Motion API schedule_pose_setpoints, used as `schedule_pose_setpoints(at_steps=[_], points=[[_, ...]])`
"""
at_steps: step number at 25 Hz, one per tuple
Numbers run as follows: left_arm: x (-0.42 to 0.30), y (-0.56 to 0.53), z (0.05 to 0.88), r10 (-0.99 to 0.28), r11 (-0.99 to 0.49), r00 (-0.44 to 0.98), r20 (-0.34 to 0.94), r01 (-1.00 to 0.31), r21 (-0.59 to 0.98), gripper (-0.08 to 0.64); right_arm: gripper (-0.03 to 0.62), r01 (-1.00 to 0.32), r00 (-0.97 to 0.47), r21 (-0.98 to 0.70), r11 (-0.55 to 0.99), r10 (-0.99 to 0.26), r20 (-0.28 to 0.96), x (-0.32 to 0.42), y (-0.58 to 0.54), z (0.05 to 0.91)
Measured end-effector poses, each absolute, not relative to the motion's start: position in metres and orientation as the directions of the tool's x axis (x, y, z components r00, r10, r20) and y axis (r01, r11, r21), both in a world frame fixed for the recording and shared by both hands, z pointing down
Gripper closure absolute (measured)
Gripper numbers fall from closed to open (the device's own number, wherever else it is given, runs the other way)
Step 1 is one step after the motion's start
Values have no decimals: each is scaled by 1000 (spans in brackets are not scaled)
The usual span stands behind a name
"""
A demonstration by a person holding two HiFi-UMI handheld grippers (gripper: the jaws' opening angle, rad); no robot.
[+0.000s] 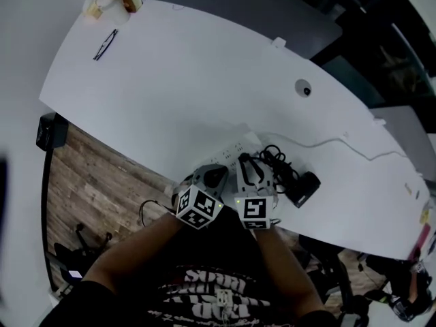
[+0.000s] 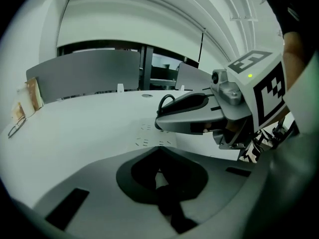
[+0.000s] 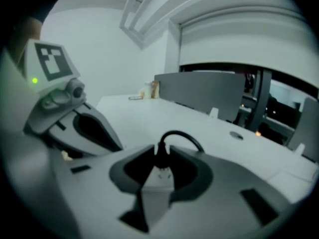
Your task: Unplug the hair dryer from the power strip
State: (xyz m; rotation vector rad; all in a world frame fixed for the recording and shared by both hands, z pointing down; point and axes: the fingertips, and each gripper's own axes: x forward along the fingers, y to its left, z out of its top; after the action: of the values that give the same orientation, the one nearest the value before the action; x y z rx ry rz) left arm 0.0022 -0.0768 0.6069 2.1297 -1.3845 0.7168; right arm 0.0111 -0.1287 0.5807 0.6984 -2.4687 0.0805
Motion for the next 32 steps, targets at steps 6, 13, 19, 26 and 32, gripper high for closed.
schedule_pose_setpoints(at_steps=[6,13,19,26,32], points=[[0,-78,608,-653,-356,336,679,-927,116,535,459,-516,-701,27,856,-440,561,26,-129,603],[0,-77,609,-642,-360,343,686,-924,126,535,405,-457,-777,-90,885,-348,524,20,-126,591],[2,-77,609,-635,-376,347,690,-919,116,535,379,-322,-928,-434,841,-189,322,14,-124,569],[4,-76,610,-634,-389,343,693,-916,97,535,376,-244,-967,-682,689,-118,227,10,-138,567],[4,-77,610,-637,-392,337,694,-916,86,535,465,-343,-939,-767,542,-199,280,11,-158,575]])
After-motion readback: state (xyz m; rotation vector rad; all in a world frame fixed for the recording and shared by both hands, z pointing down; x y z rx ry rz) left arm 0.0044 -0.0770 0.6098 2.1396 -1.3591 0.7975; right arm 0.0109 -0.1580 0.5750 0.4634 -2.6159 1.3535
